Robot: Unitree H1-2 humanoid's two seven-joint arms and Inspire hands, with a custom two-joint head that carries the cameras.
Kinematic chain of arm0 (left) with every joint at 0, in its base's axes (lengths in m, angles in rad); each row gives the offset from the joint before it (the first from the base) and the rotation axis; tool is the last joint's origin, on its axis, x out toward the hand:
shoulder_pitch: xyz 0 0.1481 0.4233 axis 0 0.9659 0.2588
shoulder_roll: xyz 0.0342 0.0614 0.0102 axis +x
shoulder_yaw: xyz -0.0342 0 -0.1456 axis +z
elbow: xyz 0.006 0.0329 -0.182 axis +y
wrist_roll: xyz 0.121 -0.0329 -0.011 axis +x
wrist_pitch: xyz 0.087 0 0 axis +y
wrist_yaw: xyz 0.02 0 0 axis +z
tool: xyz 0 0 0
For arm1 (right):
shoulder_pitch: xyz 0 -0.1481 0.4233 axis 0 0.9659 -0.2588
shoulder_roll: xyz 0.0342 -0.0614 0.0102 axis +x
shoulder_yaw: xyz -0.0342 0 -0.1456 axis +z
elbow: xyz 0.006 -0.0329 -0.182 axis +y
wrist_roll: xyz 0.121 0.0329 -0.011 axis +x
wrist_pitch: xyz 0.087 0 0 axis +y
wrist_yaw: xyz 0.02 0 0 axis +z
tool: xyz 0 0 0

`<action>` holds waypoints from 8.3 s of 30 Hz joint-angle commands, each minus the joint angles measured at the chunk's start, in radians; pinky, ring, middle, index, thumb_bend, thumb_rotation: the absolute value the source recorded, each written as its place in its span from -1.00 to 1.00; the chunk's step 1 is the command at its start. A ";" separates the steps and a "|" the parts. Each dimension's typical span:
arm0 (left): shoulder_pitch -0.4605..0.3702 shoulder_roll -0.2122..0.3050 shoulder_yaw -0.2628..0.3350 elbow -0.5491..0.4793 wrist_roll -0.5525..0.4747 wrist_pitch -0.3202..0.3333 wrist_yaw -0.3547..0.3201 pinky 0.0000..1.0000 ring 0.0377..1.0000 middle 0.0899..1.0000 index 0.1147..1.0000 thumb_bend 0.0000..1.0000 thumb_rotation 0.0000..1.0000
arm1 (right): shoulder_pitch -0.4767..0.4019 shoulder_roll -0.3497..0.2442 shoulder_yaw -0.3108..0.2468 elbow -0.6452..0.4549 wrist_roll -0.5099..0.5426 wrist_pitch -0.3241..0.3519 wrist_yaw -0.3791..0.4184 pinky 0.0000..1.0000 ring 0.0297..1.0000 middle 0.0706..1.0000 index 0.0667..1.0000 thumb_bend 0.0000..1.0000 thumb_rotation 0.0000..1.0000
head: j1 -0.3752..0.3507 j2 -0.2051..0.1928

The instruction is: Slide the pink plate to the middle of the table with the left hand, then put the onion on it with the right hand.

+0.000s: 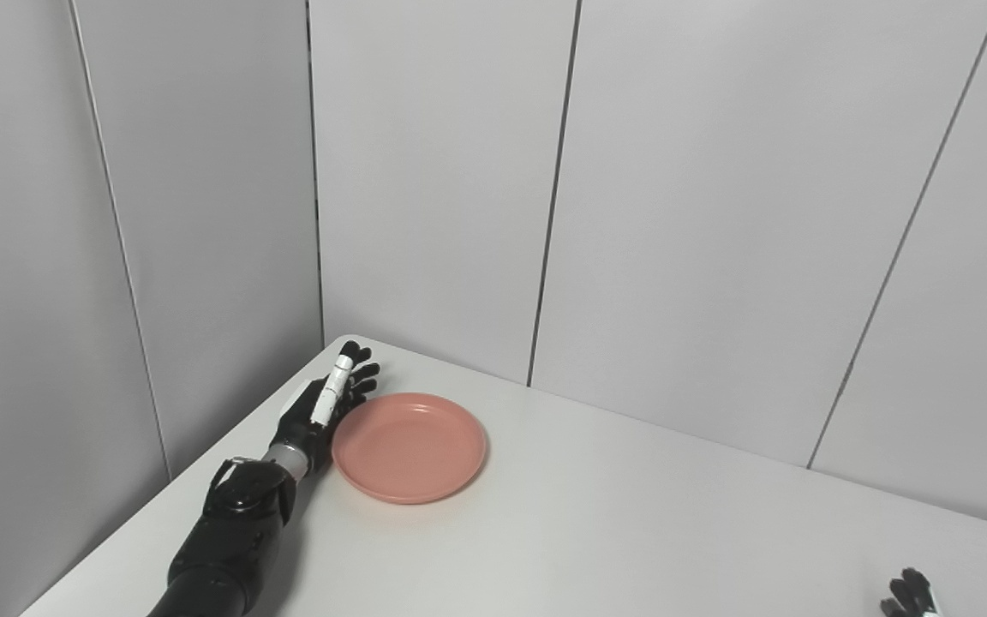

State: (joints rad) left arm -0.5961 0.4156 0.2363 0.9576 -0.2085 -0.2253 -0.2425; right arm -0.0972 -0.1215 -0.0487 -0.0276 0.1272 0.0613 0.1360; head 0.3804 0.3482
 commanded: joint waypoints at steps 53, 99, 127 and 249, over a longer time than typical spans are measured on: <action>0.023 -0.192 -0.078 -0.181 -0.080 0.084 -0.142 0.94 0.91 0.89 0.87 0.55 1.00 | -0.036 0.005 0.008 0.015 -0.045 -0.045 -0.021 1.00 1.00 1.00 1.00 -0.18 1.00 | -0.143 0.076; 0.274 -0.330 -0.167 -0.633 -0.008 0.162 -0.007 1.00 0.98 0.98 0.98 0.57 1.00 | -0.078 0.088 0.053 0.075 -0.129 -0.121 -0.098 1.00 0.97 0.96 1.00 0.33 1.00 | -0.530 0.211; 0.364 -0.426 -0.278 -0.821 0.060 0.263 0.039 0.99 0.95 0.96 0.97 0.50 1.00 | -0.092 0.088 0.056 0.068 -0.117 -0.100 -0.100 1.00 0.98 0.96 1.00 0.38 0.99 | -0.523 0.232; 0.308 -0.410 -0.327 -0.751 0.155 0.136 0.041 1.00 1.00 1.00 0.98 0.61 1.00 | -0.253 -0.348 0.027 -0.084 -0.719 0.408 -0.038 0.48 0.75 0.84 0.81 0.71 -0.35 | -0.694 0.230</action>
State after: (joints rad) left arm -0.2531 -0.0019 -0.0937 0.2282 -0.0465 -0.0594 -0.1963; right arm -0.2985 -0.4439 -0.0164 -0.1030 -0.5607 0.4638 0.0869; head -0.3144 0.5768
